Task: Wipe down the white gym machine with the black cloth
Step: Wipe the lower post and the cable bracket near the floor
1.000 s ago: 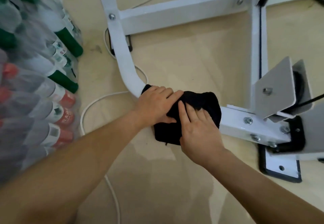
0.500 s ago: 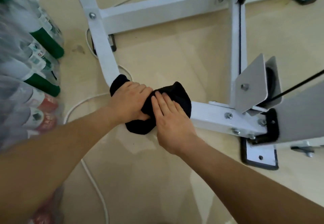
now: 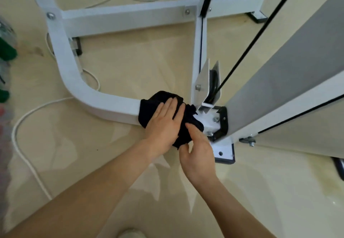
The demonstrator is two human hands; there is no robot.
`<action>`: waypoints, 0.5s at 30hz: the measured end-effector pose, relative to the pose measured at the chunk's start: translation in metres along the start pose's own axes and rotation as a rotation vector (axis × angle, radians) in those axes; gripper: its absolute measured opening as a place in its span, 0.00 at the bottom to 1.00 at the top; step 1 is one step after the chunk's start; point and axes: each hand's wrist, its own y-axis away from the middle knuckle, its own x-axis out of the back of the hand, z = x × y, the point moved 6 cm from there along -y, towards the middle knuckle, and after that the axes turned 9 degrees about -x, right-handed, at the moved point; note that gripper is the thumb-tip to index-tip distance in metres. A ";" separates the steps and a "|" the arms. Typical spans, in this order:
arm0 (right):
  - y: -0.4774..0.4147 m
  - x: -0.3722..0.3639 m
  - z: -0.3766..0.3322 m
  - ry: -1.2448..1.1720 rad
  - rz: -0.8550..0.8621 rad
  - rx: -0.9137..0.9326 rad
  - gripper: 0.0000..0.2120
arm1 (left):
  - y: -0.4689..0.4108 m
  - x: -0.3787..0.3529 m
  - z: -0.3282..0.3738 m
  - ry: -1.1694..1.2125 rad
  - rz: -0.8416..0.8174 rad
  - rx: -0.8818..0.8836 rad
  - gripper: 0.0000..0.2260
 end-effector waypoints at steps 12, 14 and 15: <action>-0.017 0.005 0.019 -1.339 -0.224 -0.943 0.12 | 0.031 -0.002 0.069 0.542 0.187 -0.132 0.33; -0.032 -0.003 0.013 -1.416 -0.303 -0.952 0.21 | 0.031 0.001 0.055 0.536 0.241 -0.104 0.30; -0.036 -0.005 0.011 -1.437 -0.327 -0.982 0.23 | 0.033 0.001 0.048 0.529 0.259 -0.067 0.30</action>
